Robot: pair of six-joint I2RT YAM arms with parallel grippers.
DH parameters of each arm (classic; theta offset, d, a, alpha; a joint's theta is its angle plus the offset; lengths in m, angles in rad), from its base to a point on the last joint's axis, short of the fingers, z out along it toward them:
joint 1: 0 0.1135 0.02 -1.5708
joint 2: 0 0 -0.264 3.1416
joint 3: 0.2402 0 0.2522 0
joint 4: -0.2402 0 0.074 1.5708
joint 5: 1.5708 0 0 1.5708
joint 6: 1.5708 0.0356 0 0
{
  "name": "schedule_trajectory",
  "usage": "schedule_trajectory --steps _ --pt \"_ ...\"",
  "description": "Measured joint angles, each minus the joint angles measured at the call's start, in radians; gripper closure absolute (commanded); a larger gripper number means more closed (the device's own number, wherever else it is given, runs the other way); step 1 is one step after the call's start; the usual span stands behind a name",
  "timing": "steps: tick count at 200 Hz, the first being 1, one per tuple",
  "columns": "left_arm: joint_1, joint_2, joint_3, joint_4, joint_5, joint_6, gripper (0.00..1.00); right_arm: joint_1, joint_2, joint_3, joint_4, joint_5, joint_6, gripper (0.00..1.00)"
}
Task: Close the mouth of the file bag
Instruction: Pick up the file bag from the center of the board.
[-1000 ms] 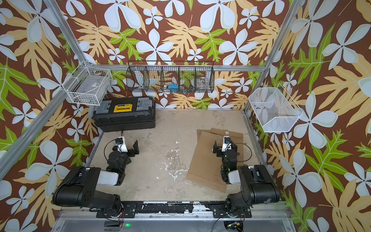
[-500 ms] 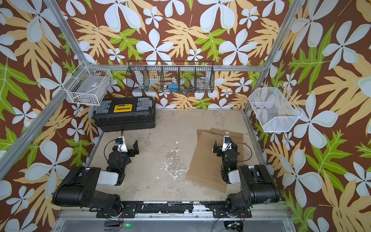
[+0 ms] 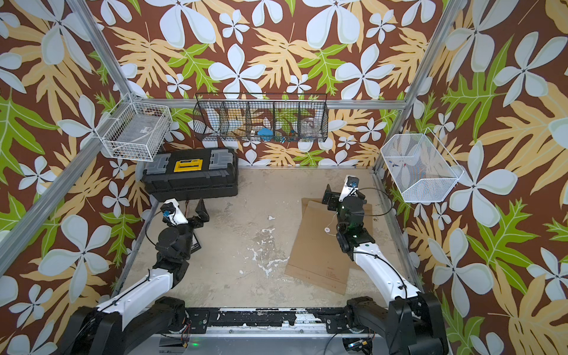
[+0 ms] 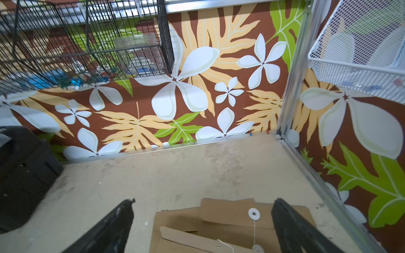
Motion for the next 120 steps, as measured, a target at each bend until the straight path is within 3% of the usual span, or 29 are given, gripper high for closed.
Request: schedule_trajectory --steps 23,50,83,120 --pt "-0.001 -0.053 0.132 -0.160 0.034 -0.130 0.00 -0.031 0.000 0.014 -0.107 -0.143 0.144 0.05" --pt "0.012 -0.076 0.215 -0.336 0.064 -0.325 0.05 -0.060 0.063 0.056 -0.259 -0.217 0.264 0.07" --pt "0.008 -0.056 0.326 -0.485 0.172 -0.327 0.11 -0.174 0.147 0.110 -0.375 -0.310 0.415 0.07" --pt "-0.069 -0.104 0.333 -0.590 0.257 -0.270 0.01 -0.235 0.192 0.054 -0.377 -0.356 0.604 0.09"
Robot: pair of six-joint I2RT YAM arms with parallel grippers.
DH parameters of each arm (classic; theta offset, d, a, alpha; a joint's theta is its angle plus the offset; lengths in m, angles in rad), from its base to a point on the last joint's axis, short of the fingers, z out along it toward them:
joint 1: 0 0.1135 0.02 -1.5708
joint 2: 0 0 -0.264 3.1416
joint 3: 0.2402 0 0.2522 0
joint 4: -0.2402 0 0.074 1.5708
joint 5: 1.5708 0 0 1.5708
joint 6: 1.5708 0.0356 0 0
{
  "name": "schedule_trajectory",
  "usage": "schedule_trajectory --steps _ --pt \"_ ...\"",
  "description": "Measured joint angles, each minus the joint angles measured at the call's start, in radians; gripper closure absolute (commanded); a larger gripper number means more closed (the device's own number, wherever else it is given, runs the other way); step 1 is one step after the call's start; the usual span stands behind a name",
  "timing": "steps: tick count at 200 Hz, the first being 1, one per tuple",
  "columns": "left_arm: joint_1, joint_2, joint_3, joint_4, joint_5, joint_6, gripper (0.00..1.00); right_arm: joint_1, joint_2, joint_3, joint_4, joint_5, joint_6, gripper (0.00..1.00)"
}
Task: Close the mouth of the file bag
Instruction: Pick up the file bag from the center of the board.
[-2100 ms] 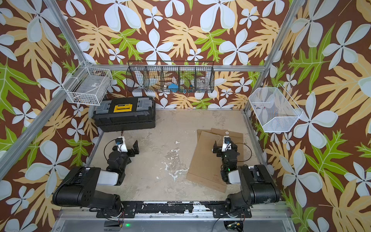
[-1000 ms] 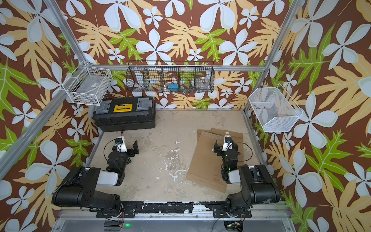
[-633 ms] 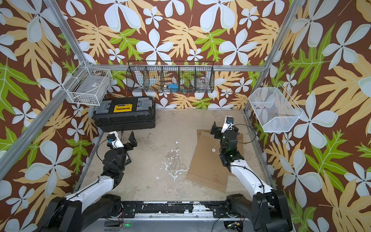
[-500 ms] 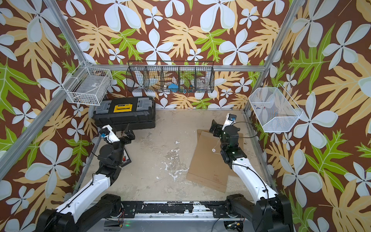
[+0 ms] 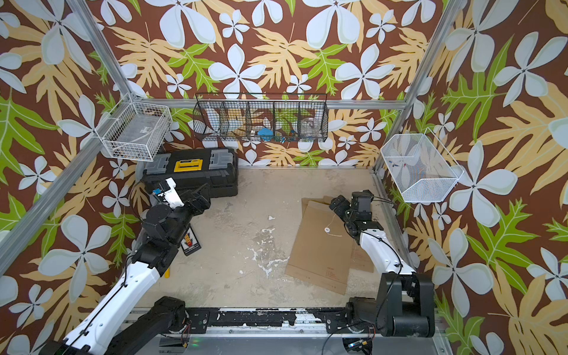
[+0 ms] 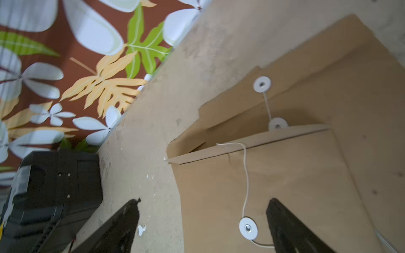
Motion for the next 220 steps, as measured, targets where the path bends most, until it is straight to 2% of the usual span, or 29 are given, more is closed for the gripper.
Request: schedule_trajectory --steps 42,65,116,138,188,220 --pt "-0.102 0.000 -0.029 -0.063 0.029 0.029 0.01 -0.049 0.116 0.013 0.069 -0.038 0.151 0.11" --pt "-0.201 0.032 -0.044 -0.096 0.032 0.034 0.01 -0.095 0.160 -0.016 0.113 -0.063 0.234 0.13" --pt "-0.421 0.200 0.005 -0.100 -0.014 0.086 0.04 -0.105 0.246 0.016 0.192 -0.129 0.366 0.16" --pt "-0.491 0.258 0.030 -0.098 -0.027 0.108 0.07 -0.105 0.275 0.039 0.214 -0.138 0.420 0.21" --pt "-0.523 0.316 0.072 -0.089 -0.042 0.118 0.12 -0.105 0.302 -0.020 0.251 -0.161 0.611 0.26" --pt "-0.525 0.327 0.081 -0.086 -0.039 0.126 0.15 -0.105 0.319 -0.027 0.268 -0.159 0.692 0.33"
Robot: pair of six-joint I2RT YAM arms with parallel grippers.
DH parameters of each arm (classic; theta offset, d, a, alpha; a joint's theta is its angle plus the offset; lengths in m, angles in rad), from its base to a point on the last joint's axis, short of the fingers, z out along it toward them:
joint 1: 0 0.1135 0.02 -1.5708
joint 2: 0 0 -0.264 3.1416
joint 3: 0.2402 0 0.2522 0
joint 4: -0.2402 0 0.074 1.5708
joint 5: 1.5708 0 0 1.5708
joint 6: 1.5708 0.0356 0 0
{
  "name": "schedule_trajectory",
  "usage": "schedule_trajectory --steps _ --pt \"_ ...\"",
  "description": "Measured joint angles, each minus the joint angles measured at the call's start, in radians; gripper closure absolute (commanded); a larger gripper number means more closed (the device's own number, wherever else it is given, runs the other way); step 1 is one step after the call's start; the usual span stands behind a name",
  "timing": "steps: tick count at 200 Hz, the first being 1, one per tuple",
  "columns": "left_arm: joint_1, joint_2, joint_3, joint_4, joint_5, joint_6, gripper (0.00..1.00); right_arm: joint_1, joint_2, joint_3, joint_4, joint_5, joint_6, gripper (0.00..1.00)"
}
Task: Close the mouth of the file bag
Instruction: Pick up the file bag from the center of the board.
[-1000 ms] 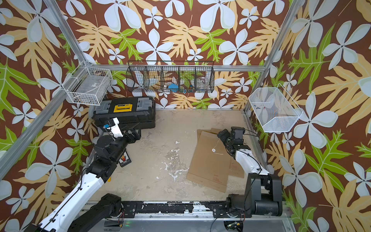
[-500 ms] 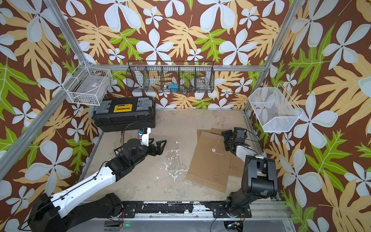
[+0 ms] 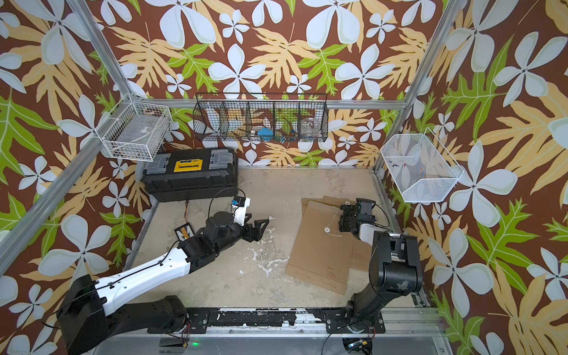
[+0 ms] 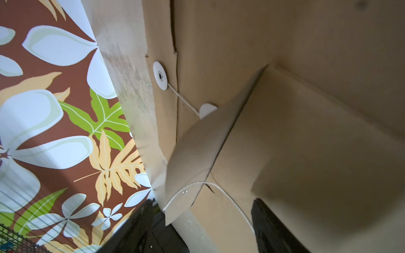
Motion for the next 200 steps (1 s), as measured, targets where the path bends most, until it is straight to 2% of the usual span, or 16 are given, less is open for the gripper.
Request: schedule_trajectory --steps 27,80,118,135,154,176,200 --pt "-0.001 0.000 0.001 0.003 0.001 0.000 0.16 -0.002 0.037 -0.014 0.046 -0.010 0.061 0.37" --pt "-0.002 -0.003 0.001 0.010 0.009 -0.001 0.16 -0.010 0.063 0.045 0.053 -0.021 0.085 0.22" --pt "-0.004 0.005 -0.012 0.015 0.019 -0.013 0.16 -0.014 0.104 0.081 0.035 -0.016 0.085 0.25" --pt "-0.004 0.006 -0.013 0.015 0.018 -0.016 0.17 -0.016 0.115 0.048 0.086 -0.029 0.109 0.33" --pt "-0.005 0.003 -0.016 0.020 0.011 -0.021 0.18 -0.016 0.102 -0.012 0.160 -0.040 0.141 0.47" --pt "-0.005 0.002 -0.032 0.032 -0.001 -0.042 0.20 -0.013 0.052 -0.043 0.121 -0.026 0.141 0.63" --pt "-0.005 0.017 -0.045 0.052 0.003 -0.047 0.22 -0.013 -0.027 -0.053 0.078 0.011 0.104 0.85"
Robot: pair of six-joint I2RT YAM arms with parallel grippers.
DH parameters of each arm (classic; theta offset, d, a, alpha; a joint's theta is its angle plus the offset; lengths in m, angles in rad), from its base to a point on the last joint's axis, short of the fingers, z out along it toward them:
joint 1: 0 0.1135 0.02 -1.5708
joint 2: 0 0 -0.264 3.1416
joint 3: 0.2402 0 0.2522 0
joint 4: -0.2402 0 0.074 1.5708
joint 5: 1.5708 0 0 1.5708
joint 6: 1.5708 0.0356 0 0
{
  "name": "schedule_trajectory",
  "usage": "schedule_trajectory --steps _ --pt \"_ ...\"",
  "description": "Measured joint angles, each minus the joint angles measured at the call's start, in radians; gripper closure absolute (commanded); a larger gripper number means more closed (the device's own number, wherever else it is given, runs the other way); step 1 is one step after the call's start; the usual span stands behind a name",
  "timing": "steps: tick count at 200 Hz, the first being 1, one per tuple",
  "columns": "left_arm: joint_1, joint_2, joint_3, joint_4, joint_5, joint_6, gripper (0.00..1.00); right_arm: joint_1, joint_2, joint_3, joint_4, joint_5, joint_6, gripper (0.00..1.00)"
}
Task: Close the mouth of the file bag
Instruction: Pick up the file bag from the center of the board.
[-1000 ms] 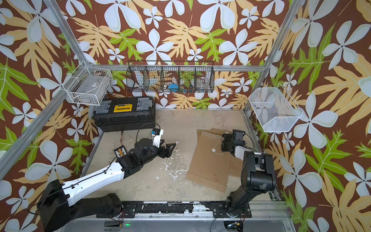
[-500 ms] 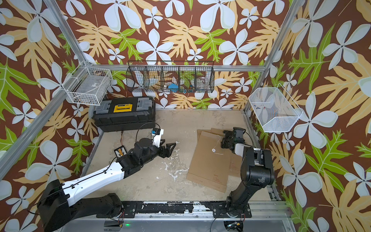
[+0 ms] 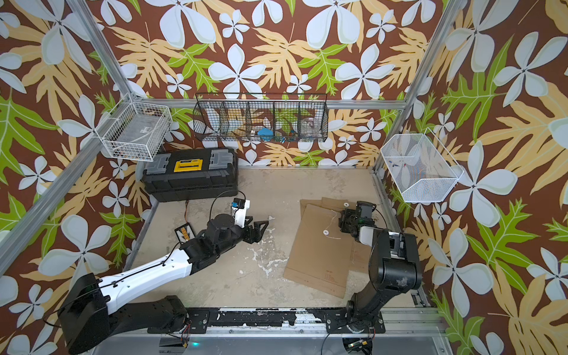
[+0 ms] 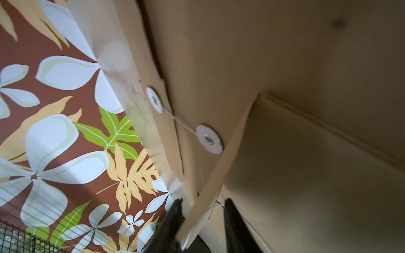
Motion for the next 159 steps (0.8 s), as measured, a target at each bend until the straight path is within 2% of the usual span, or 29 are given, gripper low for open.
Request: schedule_trajectory --steps 17,34,58,82,91,109,118,136,159 --pt "0.000 0.021 -0.005 0.024 0.024 -0.015 0.24 -0.001 -0.043 -0.003 -0.006 0.018 -0.042 1.00" --pt "0.000 0.047 -0.009 0.061 0.053 -0.027 0.25 -0.001 -0.066 -0.011 -0.005 0.023 -0.085 1.00" --pt "0.000 0.091 -0.015 0.109 0.108 -0.051 0.18 0.003 -0.087 -0.041 0.018 -0.002 -0.145 1.00" --pt "0.033 0.134 -0.013 0.158 0.209 -0.084 0.17 0.021 -0.150 -0.067 0.040 -0.042 -0.210 1.00" --pt "0.050 0.155 -0.013 0.182 0.236 -0.107 0.17 0.026 -0.182 -0.072 0.043 -0.054 -0.233 0.89" --pt "0.066 0.214 -0.010 0.220 0.288 -0.130 0.20 0.011 -0.234 -0.087 0.037 -0.054 -0.254 0.60" --pt "0.059 0.252 -0.005 0.229 0.312 -0.132 0.20 -0.008 -0.234 -0.087 0.019 -0.048 -0.259 0.50" --pt "0.030 0.319 0.002 0.230 0.320 -0.150 0.20 -0.043 -0.190 -0.063 -0.025 -0.037 -0.261 0.40" --pt "-0.011 0.354 0.003 0.229 0.322 -0.151 0.20 -0.067 -0.110 -0.052 -0.028 -0.076 -0.241 0.36"
